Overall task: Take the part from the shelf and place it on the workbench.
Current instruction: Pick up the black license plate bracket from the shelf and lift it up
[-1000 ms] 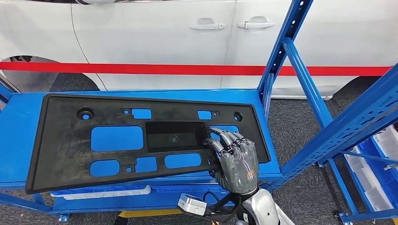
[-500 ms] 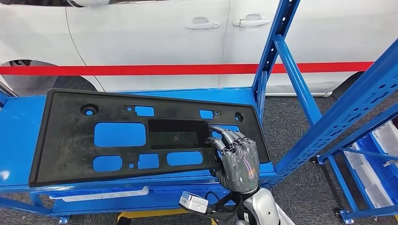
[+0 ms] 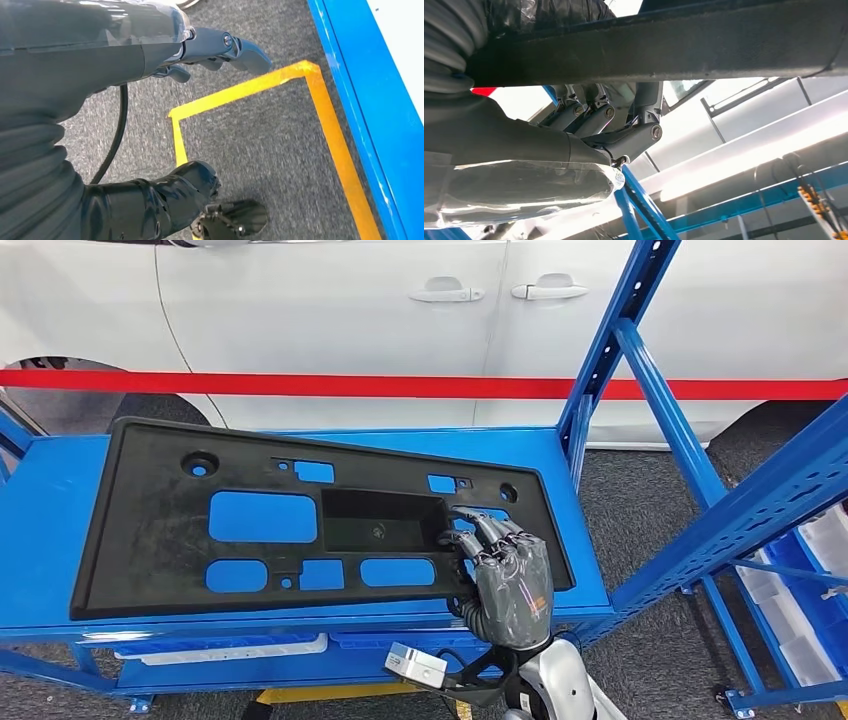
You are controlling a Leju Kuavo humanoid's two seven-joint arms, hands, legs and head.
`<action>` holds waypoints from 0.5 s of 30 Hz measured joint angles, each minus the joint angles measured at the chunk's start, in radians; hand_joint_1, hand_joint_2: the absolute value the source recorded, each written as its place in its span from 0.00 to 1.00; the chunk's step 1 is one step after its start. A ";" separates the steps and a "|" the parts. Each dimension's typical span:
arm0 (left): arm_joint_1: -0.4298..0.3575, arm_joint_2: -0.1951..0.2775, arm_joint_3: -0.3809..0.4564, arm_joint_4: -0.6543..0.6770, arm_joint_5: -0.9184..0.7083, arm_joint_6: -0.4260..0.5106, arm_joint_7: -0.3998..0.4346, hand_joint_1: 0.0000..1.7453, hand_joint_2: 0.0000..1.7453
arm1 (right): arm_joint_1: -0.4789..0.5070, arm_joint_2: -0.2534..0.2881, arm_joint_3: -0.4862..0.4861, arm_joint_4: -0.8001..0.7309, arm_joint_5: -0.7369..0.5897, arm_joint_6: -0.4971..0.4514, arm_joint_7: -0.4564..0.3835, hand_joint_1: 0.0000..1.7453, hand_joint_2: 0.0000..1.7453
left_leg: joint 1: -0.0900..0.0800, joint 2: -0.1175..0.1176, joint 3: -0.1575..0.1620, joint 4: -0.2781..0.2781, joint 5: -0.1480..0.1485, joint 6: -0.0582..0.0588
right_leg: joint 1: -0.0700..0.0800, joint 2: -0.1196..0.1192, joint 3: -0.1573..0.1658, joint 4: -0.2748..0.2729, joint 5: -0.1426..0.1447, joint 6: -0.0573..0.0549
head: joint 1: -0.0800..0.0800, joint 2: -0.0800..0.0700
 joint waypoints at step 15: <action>-0.001 -0.003 0.000 0.000 -0.002 0.009 0.008 0.00 1.00 | 0.002 0.008 -0.004 0.000 -0.001 0.000 0.002 1.00 1.00 | 0.026 0.001 -0.008 0.105 -0.077 -0.061 | -0.008 -0.008 0.000 -0.096 0.063 -0.016 | -0.001 0.000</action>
